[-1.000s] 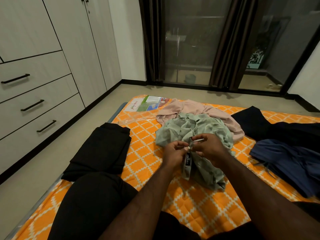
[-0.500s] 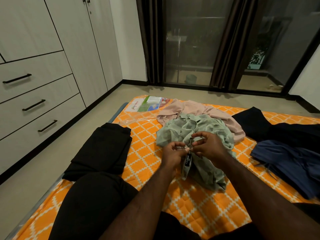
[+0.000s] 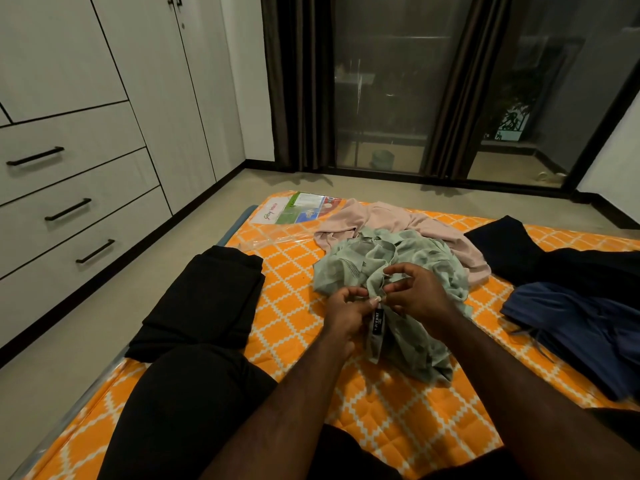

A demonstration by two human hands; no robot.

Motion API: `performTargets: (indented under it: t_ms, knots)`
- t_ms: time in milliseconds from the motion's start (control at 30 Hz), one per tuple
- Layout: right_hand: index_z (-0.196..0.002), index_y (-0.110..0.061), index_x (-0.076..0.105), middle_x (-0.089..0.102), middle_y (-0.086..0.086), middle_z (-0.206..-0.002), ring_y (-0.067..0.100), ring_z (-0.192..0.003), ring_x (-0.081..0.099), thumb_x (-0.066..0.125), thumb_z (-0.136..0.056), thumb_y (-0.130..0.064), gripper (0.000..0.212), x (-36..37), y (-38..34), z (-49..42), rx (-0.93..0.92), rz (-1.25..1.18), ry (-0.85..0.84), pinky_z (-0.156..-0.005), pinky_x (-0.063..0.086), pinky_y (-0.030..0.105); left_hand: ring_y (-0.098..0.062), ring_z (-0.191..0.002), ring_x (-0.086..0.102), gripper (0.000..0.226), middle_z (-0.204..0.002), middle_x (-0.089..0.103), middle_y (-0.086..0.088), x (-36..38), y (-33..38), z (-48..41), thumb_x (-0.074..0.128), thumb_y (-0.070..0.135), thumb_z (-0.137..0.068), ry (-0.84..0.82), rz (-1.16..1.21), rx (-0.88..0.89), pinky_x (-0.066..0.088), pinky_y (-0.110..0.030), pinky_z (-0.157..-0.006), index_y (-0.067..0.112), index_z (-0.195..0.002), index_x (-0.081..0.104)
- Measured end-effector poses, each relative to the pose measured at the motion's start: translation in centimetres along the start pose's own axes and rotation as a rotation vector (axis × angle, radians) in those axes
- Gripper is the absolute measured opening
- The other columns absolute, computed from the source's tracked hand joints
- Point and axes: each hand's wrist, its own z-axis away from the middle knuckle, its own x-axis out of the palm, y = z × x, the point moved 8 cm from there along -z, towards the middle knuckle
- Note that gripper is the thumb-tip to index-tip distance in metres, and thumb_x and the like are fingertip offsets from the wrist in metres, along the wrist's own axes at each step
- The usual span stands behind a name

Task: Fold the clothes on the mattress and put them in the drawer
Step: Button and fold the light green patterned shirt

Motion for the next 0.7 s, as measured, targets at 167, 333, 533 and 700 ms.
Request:
performTargets:
  t_ms: [167,333,533,700]
  knots:
    - [-0.111,-0.016,0.069,0.069,0.020,-0.090,0.027,-0.073,0.069,0.076,-0.076,0.017,0.048,0.1,-0.1,0.1,-0.005,0.001,-0.022,-0.061,0.058,0.037,-0.015,-0.072,0.070,0.024,-0.091,0.073,-0.008,-0.1,0.1,-0.1,0.078,0.004,-0.084,0.010,-0.019,0.020,0.052,-0.024,-0.052,0.008,-0.104,0.066]
    - [-0.113,-0.014,0.068,0.068,0.020,-0.091,0.028,-0.075,0.067,0.076,-0.077,0.017,0.048,0.2,-0.1,0.0,-0.003,-0.028,-0.049,-0.062,0.057,0.037,-0.017,-0.075,0.069,0.025,-0.091,0.074,-0.006,0.1,-0.3,-0.1,0.081,0.013,-0.083,-0.027,-0.019,-0.043,0.053,-0.026,-0.057,0.009,-0.105,0.069]
    - [-0.113,-0.015,0.068,0.068,0.018,-0.089,0.028,-0.077,0.067,0.073,-0.077,0.019,0.050,0.2,0.0,0.2,0.002,-0.001,-0.077,-0.066,0.057,0.039,-0.022,-0.086,0.069,0.028,-0.098,0.076,-0.009,0.4,-1.3,-0.1,0.080,0.016,-0.085,-0.075,-0.033,-0.144,0.053,-0.034,-0.072,0.009,-0.111,0.072]
    - [-0.111,-0.012,0.070,0.070,0.017,-0.088,0.027,-0.073,0.068,0.076,-0.077,0.017,0.045,0.1,-0.3,0.2,-0.007,0.037,-0.044,-0.058,0.056,0.032,-0.019,-0.080,0.070,0.017,-0.092,0.076,-0.008,0.3,-1.0,-0.5,0.075,0.013,-0.090,-0.041,-0.076,-0.086,0.054,-0.029,-0.062,0.005,-0.104,0.073]
